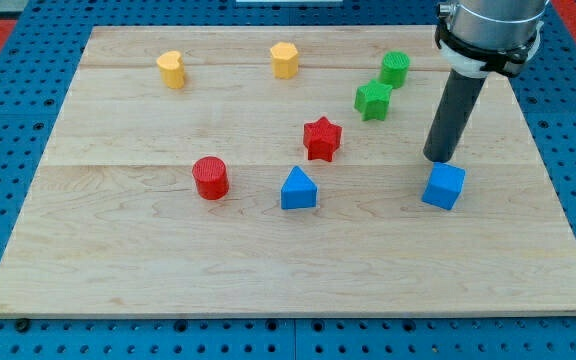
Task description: Move yellow hexagon into yellow heart
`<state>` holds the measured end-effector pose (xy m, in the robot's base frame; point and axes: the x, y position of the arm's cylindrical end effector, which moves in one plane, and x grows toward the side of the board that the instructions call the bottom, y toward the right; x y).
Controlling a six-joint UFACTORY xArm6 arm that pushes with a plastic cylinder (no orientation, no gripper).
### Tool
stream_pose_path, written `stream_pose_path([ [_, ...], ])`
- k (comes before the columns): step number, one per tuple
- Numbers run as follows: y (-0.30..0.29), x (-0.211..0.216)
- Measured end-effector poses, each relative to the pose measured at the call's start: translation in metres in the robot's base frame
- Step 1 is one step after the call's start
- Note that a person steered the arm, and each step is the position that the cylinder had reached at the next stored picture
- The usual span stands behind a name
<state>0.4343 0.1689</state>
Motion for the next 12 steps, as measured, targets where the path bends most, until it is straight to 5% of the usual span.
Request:
stream_pose_path([
  [5,0.004,-0.033],
  [8,0.036,-0.128],
  [12,-0.06,-0.164],
])
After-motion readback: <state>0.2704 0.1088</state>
